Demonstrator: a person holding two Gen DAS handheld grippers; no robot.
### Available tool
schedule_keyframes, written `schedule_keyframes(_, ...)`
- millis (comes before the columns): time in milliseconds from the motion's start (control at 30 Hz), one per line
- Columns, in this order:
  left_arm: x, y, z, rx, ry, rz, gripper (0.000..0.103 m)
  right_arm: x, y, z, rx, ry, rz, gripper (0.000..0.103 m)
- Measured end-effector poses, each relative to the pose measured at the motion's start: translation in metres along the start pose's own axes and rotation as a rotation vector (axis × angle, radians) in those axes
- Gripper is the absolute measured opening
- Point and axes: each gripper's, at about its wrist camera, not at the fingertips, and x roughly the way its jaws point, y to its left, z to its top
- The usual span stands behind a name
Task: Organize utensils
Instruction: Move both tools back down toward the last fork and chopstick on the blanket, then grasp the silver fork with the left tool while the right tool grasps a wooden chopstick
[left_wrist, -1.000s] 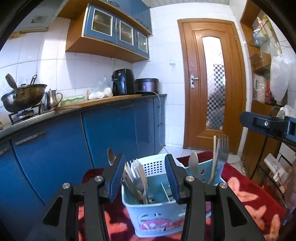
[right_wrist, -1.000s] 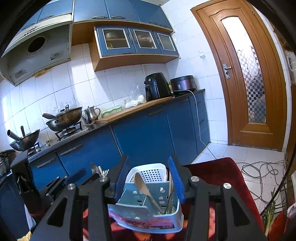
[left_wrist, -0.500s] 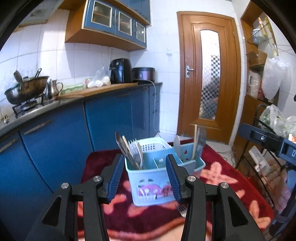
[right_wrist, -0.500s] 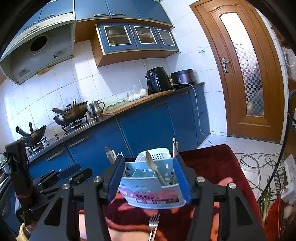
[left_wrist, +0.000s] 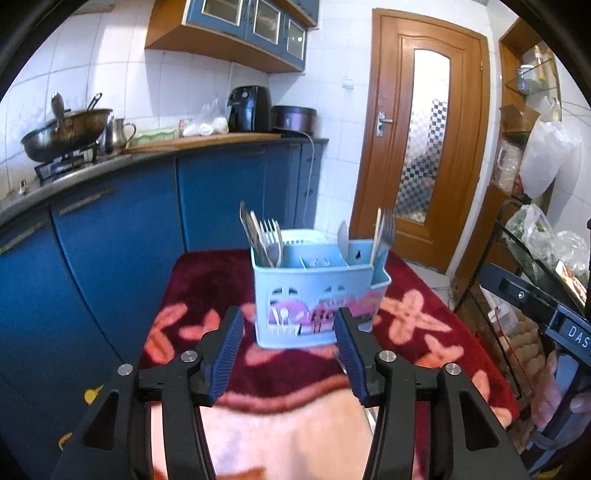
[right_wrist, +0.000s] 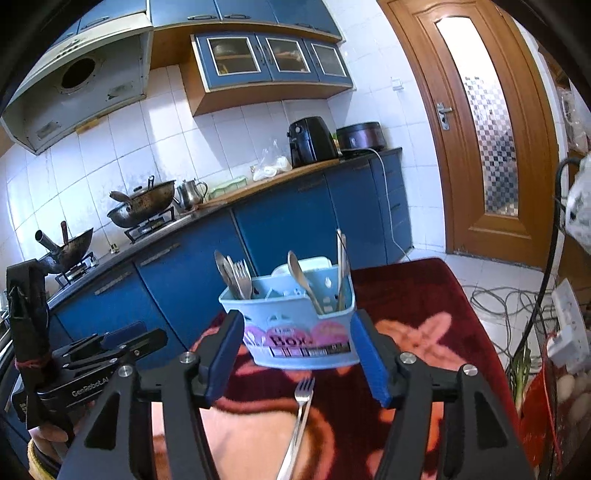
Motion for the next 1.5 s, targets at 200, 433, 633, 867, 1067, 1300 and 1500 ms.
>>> schedule_keyframes(200,0.009,-0.004,-0.019,-0.012,0.056,-0.017,0.055,0.008,-0.014,-0.02,0.03,0.047,-0.029,0.064)
schedule_keyframes(433,0.037,-0.006,-0.036,-0.038,0.126,-0.029,0.055,0.028,-0.035,-0.045,0.063,0.109,-0.068,0.065)
schedule_keyframes(633,0.066,-0.008,-0.049,-0.055,0.195,-0.048,0.055,0.042,-0.054,-0.06,0.094,0.138,-0.116,0.065)
schedule_keyframes(867,0.099,-0.013,-0.062,-0.074,0.264,-0.077,0.055,0.054,-0.076,-0.072,0.117,0.15,-0.159,0.065)
schedule_keyframes(1067,0.123,-0.021,-0.071,-0.059,0.308,-0.101,0.055,0.064,-0.091,-0.079,0.141,0.175,-0.168,0.065)
schedule_keyframes(1300,0.149,-0.032,-0.075,-0.036,0.338,-0.13,0.055,0.071,-0.098,-0.082,0.145,0.186,-0.17,0.065)
schedule_keyframes(1500,0.168,-0.038,-0.074,-0.029,0.355,-0.147,0.055,0.076,-0.104,-0.084,0.163,0.201,-0.158,0.065)
